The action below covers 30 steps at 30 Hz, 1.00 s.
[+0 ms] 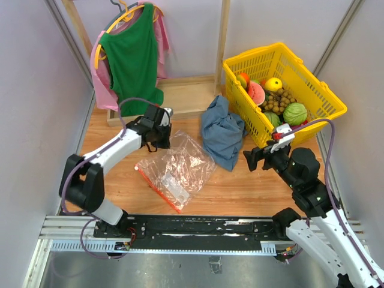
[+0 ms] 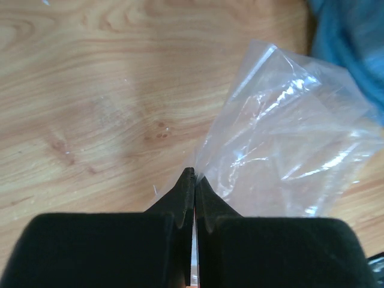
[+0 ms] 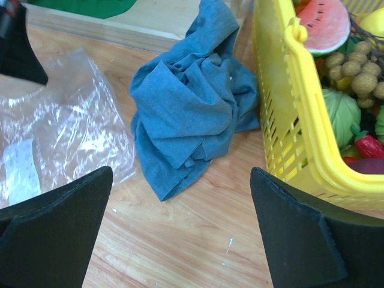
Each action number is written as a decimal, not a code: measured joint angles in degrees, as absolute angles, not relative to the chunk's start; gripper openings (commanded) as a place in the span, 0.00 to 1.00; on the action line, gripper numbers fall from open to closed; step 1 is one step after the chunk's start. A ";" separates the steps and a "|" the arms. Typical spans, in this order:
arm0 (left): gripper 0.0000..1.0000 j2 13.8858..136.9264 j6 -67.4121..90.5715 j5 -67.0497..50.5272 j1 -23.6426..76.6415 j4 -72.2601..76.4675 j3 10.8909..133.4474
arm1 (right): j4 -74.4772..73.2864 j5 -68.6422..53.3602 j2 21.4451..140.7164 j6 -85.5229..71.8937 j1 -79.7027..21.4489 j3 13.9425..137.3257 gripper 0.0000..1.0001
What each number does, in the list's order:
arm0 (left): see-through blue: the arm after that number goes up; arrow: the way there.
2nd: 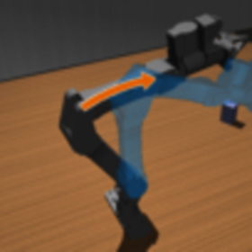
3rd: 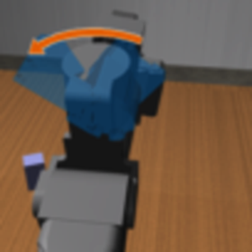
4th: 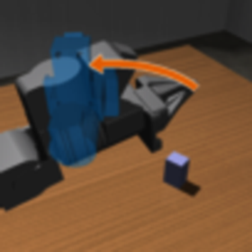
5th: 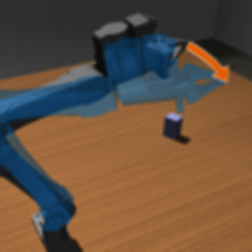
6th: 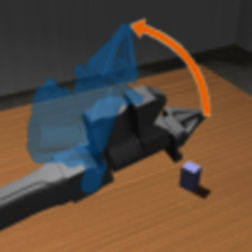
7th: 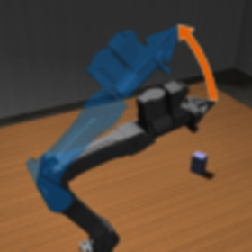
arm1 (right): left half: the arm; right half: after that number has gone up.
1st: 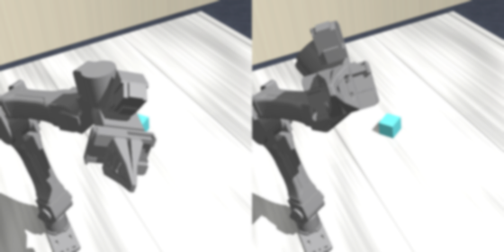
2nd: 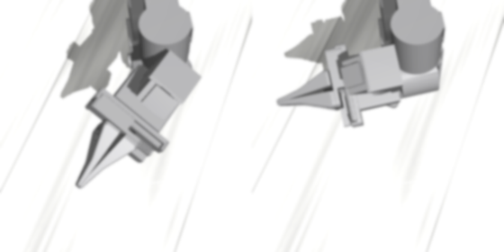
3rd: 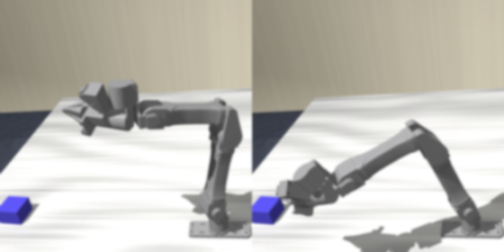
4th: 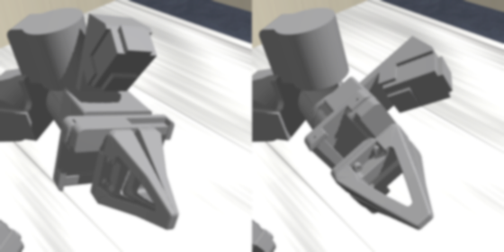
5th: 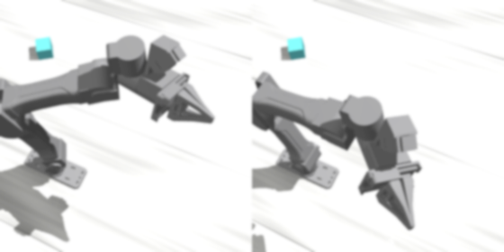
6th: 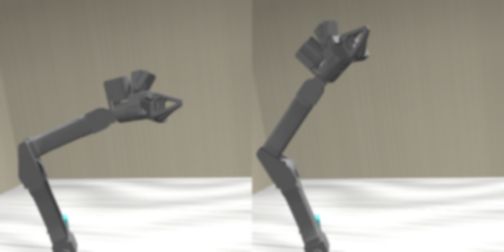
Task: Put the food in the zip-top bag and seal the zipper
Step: Pick up the zipper food storage bag at the center of the board.
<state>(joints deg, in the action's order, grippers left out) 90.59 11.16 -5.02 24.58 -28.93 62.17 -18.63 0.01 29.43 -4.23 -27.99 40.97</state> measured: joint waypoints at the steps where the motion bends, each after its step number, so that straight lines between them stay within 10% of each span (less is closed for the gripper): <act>1: 0.00 88.23 12.23 -4.60 24.58 -28.88 62.11 | -18.63 -0.60 29.82 -4.23 -27.99 40.97 0.98; 30: 0.00 58.28 63.77 1.54 22.28 -27.59 55.42 | -7.97 -17.50 45.76 6.31 -45.08 43.40 0.98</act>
